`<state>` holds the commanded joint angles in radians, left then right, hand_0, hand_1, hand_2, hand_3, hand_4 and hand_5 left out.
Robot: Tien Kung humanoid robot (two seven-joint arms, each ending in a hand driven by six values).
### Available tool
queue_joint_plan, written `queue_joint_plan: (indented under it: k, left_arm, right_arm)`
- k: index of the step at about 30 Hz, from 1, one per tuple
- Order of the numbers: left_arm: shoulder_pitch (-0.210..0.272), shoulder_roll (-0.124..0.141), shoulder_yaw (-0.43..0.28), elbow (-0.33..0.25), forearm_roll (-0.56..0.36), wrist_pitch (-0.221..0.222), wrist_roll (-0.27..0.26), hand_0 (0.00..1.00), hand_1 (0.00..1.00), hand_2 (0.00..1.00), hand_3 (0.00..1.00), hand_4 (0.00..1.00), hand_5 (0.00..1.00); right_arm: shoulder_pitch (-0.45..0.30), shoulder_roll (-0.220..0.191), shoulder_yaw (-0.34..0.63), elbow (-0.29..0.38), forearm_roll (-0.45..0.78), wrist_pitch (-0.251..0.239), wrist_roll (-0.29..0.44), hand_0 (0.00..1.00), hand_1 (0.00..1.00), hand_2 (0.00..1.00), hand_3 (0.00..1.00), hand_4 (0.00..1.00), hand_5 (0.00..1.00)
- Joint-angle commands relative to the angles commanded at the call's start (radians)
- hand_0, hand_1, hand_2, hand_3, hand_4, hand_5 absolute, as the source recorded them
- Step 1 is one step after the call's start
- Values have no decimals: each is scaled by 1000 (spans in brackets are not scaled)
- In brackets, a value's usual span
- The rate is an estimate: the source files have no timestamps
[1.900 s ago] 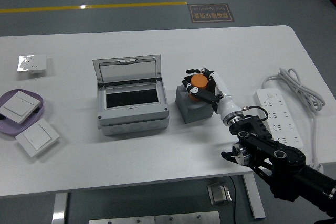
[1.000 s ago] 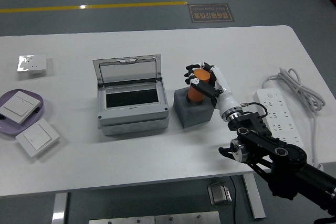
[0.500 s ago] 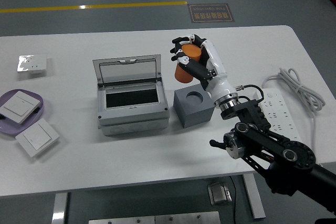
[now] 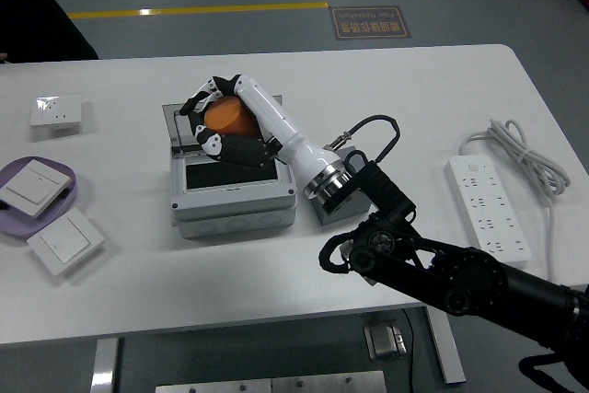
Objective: Pick up the cylinder from the cube,place it in the box,flap close box
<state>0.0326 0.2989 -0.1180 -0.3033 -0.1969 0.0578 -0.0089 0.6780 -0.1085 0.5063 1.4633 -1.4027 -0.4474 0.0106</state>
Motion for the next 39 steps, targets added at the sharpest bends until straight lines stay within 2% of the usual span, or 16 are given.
queue_joint_plan:
  k: [6, 15, 17, 18, 23, 24, 29, 30, 35, 36, 39]
  left_arm:
    - [-3, 5, 9, 1, -5, 0, 0, 615, 630, 630, 668, 750, 255]
    - [-10, 7, 14, 0, -2, 1, -1, 615, 630, 630, 669, 750, 257]
    - [-11, 6, 15, 0, -3, 1, -1, 615, 630, 630, 669, 750, 257]
    - [-11, 6, 16, 0, -4, 1, -1, 615, 630, 630, 668, 750, 256]
    - [-12, 5, 14, 0, -1, 1, -1, 615, 630, 630, 668, 750, 256]
    - [-12, 5, 13, 0, 0, 1, -1, 616, 631, 630, 668, 750, 256]
    - [-13, 4, 8, -1, 6, 1, -1, 616, 631, 630, 668, 750, 256]
    - [-13, 4, 8, -1, 6, 1, -1, 615, 631, 630, 668, 750, 256]
    - [-13, 3, 10, -1, 6, 1, 0, 615, 631, 630, 668, 750, 256]
    - [-14, 3, 10, -1, 6, 1, -1, 615, 631, 630, 668, 750, 257]
    - [-15, 3, 8, -1, 7, 1, -1, 615, 631, 630, 668, 750, 257]
  right_arm:
    - [68, 42, -75, -91, -202, 89, -118, 86, 144, 206, 162, 2, 2]
    - [116, 103, -159, -220, -413, 126, -172, 110, 159, 228, 174, 2, 2]
    - [117, 108, -164, -255, -441, 156, -201, 110, 159, 228, 174, 2, 2]
    - [118, 108, -165, -270, -450, 175, -219, 162, 201, 273, 214, 2, 2]
    - [119, 108, -161, -315, -485, 256, -305, 162, 201, 273, 214, 2, 2]
    - [117, 108, -157, -318, -492, 264, -317, 470, 429, 462, 434, 131, 2]
    - [113, 108, -144, -317, -497, 248, -324, 470, 429, 462, 434, 131, 2]
    - [112, 108, -142, -315, -498, 240, -322, 817, 743, 723, 712, 369, 274]
    - [116, 108, -135, -308, -499, 223, -314, 817, 743, 723, 712, 369, 274]
    - [117, 108, -135, -309, -498, 221, -312, 976, 830, 815, 847, 645, 382]
    - [118, 108, -136, -319, -494, 218, -306, 976, 830, 815, 847, 645, 382]
